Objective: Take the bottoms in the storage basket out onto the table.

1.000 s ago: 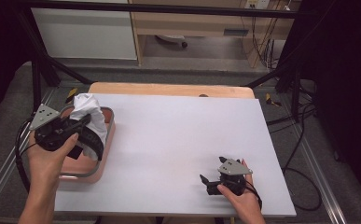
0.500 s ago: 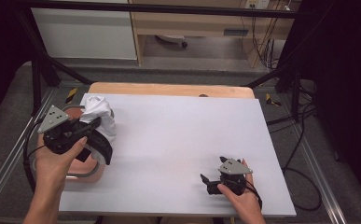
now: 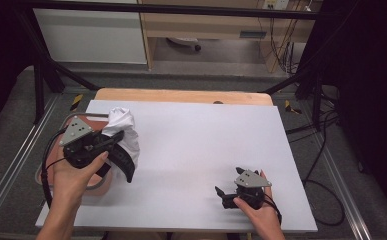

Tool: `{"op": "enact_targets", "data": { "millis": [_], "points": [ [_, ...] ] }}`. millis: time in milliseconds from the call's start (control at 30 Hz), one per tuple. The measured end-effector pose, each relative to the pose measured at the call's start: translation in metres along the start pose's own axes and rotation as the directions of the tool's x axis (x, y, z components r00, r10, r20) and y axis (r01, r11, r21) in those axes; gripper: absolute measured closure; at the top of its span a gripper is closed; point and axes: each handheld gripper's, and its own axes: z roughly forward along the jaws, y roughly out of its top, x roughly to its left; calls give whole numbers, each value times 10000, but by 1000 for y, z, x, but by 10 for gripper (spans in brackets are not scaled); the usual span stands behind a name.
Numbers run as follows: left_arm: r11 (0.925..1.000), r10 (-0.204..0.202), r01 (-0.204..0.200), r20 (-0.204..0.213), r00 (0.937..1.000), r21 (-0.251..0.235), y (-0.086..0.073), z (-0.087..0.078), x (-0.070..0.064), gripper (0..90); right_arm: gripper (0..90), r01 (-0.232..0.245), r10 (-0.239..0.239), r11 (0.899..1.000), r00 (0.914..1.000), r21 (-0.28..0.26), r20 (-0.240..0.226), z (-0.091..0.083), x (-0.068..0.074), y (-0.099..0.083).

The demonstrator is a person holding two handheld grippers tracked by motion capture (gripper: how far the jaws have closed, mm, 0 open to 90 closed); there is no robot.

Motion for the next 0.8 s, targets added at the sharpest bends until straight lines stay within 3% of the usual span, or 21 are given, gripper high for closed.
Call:
{"op": "enact_targets", "data": {
  "millis": [267,533,700,800],
  "points": [
    [9997,128,-138,499,9987,204,4,20,-14,617,52,-88,87,9999,9999,129,95,-1,-2,-1],
    [9982,376,-383,165,9992,456,15,61,-21,617,49,-49,49,10000,9997,8,-250,0,1,0],
    [9950,500,-539,479,9976,839,23,86,-27,617,50,-157,159,9998,9997,88,-207,0,0,-1],
    [9951,317,-379,675,9972,918,29,98,-30,617,50,-118,118,9999,9998,17,-184,-1,0,0]
  ]
}}
